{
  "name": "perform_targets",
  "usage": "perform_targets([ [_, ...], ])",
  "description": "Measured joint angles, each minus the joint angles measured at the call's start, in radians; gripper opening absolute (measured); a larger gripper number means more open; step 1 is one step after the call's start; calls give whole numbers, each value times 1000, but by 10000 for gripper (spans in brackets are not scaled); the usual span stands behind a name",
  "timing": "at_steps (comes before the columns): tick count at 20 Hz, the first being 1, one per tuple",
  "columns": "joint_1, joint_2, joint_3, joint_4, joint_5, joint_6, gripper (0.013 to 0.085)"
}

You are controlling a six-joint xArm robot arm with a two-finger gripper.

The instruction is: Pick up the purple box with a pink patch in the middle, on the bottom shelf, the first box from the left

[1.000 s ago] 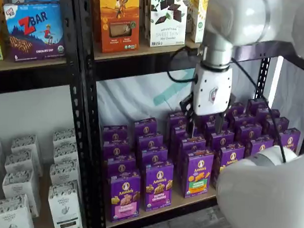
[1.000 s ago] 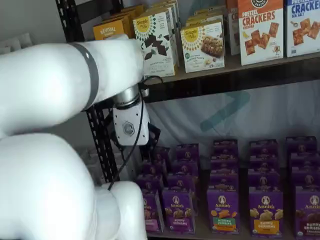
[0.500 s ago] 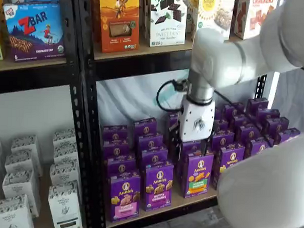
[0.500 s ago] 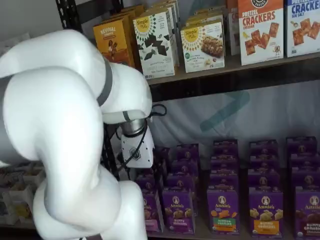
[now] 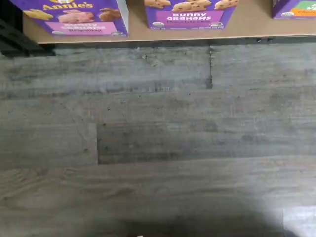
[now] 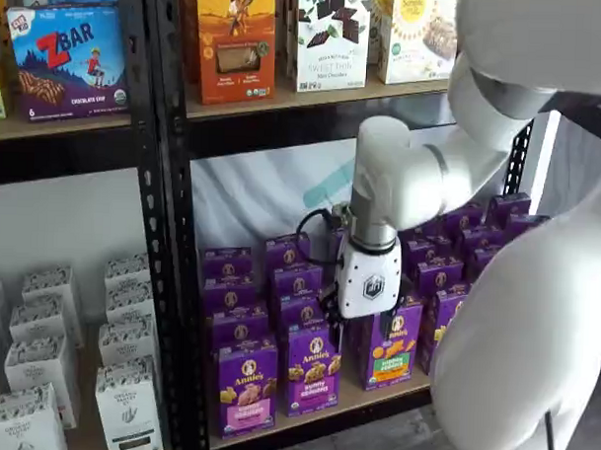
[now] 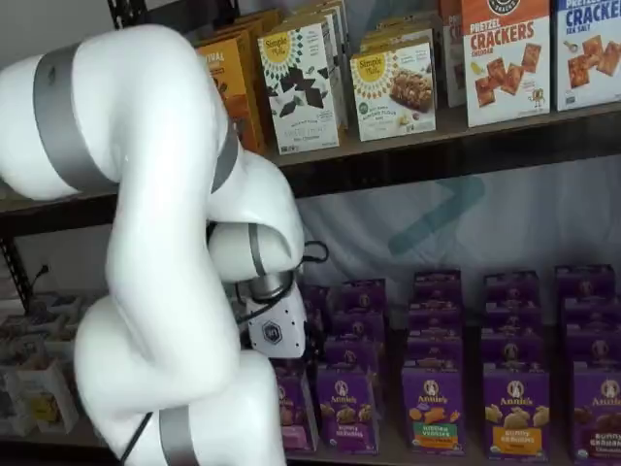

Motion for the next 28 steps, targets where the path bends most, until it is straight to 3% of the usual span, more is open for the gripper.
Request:
perform_targets([
  [2,2,55,2,-10,-79,10,850],
  [7,10,200,-36,68,-185,-55,850],
  [10,17,274,-68,14,-223,1,850],
  [12,28,328,-97,8,-243,16,850],
  [16,61,436,-161,114,-295,-54,850],
  [20,83,526,-224,157,-337,-75,850],
  [25,87,604,-292,100,-357,-16,850],
  [28,84,640,-328,34,-360,45,850],
])
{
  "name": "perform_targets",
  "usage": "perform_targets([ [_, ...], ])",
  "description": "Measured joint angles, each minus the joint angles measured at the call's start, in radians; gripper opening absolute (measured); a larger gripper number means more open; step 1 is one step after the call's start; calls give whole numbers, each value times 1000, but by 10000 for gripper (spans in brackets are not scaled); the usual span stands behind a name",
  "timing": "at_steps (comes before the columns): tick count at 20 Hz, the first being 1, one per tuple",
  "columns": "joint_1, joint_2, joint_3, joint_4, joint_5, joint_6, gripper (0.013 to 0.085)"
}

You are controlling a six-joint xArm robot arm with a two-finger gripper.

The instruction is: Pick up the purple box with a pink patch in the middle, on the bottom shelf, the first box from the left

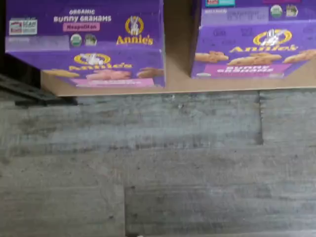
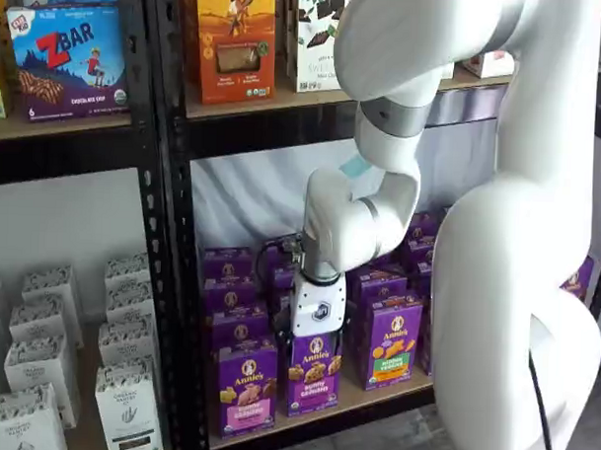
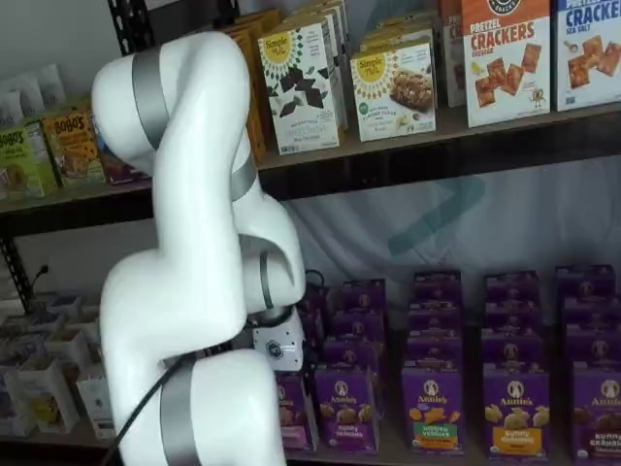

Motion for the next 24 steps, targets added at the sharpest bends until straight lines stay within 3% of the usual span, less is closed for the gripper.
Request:
perform_targets([
  [5,-1,80,-82,-96,-11,92,850],
  [12,10,188,-195,-66,5,73,850],
  [19,38,301,-320,51,-8,-14,850],
  [24,44,356,-398,49,11,-5,850],
])
